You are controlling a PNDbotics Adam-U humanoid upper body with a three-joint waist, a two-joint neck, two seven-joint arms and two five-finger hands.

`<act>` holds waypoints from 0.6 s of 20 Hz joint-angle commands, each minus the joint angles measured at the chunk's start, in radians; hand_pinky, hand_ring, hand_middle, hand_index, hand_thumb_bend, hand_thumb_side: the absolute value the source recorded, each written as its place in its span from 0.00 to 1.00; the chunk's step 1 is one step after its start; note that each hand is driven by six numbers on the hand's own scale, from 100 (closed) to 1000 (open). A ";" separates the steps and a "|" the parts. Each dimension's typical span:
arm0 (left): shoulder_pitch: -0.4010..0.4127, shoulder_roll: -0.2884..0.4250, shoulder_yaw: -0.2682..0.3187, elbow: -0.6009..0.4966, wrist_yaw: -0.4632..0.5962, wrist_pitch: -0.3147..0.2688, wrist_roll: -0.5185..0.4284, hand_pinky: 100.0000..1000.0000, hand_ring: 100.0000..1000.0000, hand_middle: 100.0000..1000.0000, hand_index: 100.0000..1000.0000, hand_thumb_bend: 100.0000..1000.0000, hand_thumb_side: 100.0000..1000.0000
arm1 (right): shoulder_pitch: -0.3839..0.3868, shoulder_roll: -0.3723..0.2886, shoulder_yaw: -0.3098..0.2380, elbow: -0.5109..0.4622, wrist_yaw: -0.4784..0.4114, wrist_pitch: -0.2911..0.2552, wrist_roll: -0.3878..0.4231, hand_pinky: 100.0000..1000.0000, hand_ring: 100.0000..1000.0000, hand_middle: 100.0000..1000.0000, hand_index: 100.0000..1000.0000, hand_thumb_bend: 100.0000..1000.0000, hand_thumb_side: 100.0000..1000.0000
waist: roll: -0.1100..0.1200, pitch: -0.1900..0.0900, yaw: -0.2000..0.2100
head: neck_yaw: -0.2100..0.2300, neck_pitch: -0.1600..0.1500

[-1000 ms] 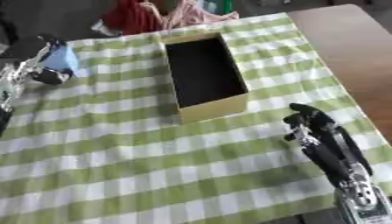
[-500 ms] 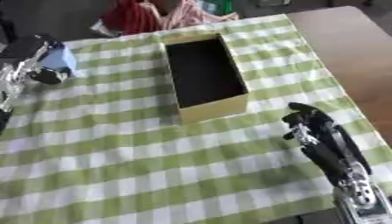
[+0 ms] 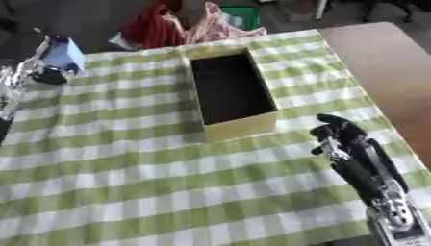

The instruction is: Pick up objects on the table and place them in the box.

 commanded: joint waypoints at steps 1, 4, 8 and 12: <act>-0.035 0.007 -0.020 -0.054 0.019 -0.033 -0.016 0.67 0.50 0.44 0.66 0.01 0.06 | -0.007 -0.019 -0.003 -0.013 -0.008 -0.001 0.006 0.54 0.76 0.58 0.83 0.00 0.50 | -0.006 -0.025 0.002 | 0.002 0.001; -0.045 -0.019 -0.046 -0.095 0.022 -0.072 -0.035 0.67 0.50 0.44 0.66 0.02 0.05 | -0.007 -0.018 0.000 -0.011 -0.010 -0.001 0.010 0.54 0.76 0.58 0.83 0.00 0.50 | -0.009 -0.033 0.001 | 0.003 0.002; -0.056 -0.063 -0.090 -0.155 0.027 -0.132 -0.057 0.67 0.51 0.44 0.66 0.04 0.05 | -0.010 -0.016 0.004 -0.010 -0.013 -0.001 0.015 0.54 0.76 0.58 0.83 0.00 0.50 | -0.010 -0.037 -0.005 | 0.009 0.002; -0.064 -0.114 -0.138 -0.208 0.033 -0.191 -0.074 0.68 0.51 0.44 0.66 0.05 0.04 | -0.015 -0.013 0.009 -0.010 -0.015 -0.001 0.021 0.54 0.76 0.58 0.83 0.00 0.51 | -0.011 -0.036 -0.014 | 0.014 0.001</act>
